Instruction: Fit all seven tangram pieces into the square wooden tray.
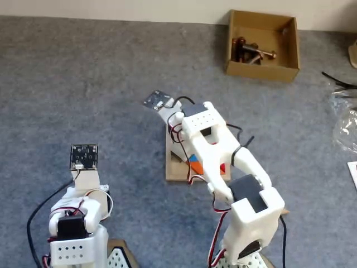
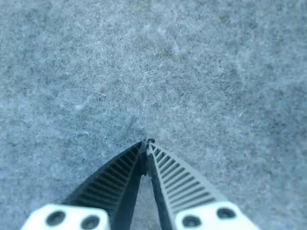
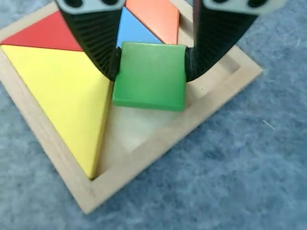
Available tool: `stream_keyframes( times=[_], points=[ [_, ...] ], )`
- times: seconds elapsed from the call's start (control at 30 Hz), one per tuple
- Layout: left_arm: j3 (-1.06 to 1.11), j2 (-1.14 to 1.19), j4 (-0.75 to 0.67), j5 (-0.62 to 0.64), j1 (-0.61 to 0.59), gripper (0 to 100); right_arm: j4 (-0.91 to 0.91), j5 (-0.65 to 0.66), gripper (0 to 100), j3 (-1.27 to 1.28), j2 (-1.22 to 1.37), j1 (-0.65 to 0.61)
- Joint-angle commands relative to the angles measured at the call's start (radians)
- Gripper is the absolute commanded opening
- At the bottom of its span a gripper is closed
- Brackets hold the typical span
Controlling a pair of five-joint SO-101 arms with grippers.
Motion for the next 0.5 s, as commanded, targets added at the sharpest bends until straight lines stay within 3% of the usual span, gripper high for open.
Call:
stream_keyframes(
  times=[0.0,0.47],
  points=[
    [0.021,0.007,0.008,0.002,-0.008,0,-0.018,0.008,1.3,-0.067,-0.018,0.019],
    [0.021,0.007,0.008,0.002,-0.008,0,-0.010,0.006,2.5,-0.065,-0.018,0.038]
  ],
)
